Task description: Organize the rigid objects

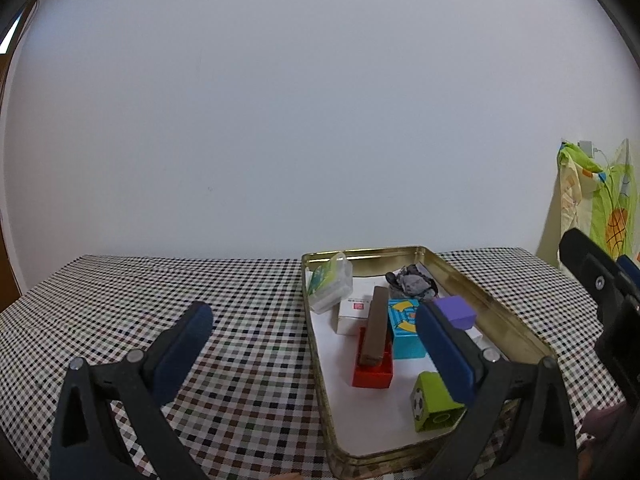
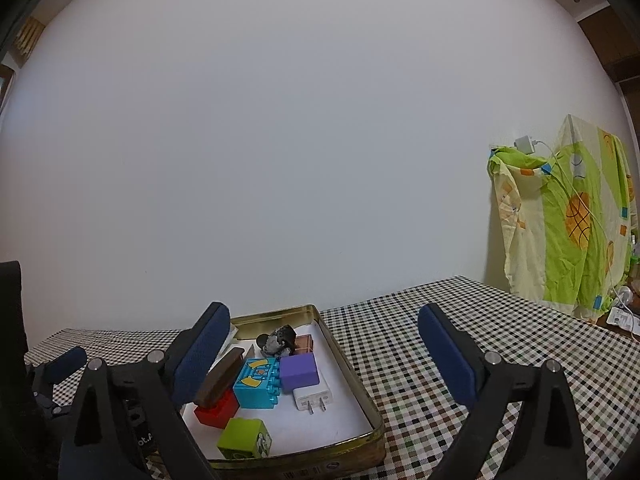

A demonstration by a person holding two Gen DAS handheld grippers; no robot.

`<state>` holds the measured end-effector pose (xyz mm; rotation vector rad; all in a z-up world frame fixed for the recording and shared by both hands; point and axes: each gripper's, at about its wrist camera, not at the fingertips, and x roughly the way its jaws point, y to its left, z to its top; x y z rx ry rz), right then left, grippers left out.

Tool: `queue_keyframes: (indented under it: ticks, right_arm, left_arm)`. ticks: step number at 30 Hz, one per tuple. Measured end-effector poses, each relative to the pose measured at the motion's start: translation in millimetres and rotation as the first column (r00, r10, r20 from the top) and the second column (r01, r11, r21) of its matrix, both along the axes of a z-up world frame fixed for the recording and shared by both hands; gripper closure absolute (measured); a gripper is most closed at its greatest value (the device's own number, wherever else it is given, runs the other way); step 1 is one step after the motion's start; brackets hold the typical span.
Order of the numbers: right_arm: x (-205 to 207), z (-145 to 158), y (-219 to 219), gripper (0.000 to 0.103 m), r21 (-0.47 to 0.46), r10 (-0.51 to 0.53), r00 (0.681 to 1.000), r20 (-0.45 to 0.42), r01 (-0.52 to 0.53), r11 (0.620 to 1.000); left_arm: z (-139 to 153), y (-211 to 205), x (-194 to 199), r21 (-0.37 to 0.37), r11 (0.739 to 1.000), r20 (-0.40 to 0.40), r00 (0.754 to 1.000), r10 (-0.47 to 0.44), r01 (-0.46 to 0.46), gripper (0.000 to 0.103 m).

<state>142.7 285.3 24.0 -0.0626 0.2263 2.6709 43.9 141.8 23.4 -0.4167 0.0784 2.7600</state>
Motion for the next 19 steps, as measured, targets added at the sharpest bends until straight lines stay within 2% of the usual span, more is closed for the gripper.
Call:
queue_keyframes:
  ticks: [19]
  right_arm:
    - [-2.1,0.0,-1.0,0.006,0.003,0.003,1.000,0.004,-0.003,1.000]
  left_arm:
    - [0.1,1.5,-1.7,0.001,1.000,0.010,1.000,-0.007,0.007,0.000]
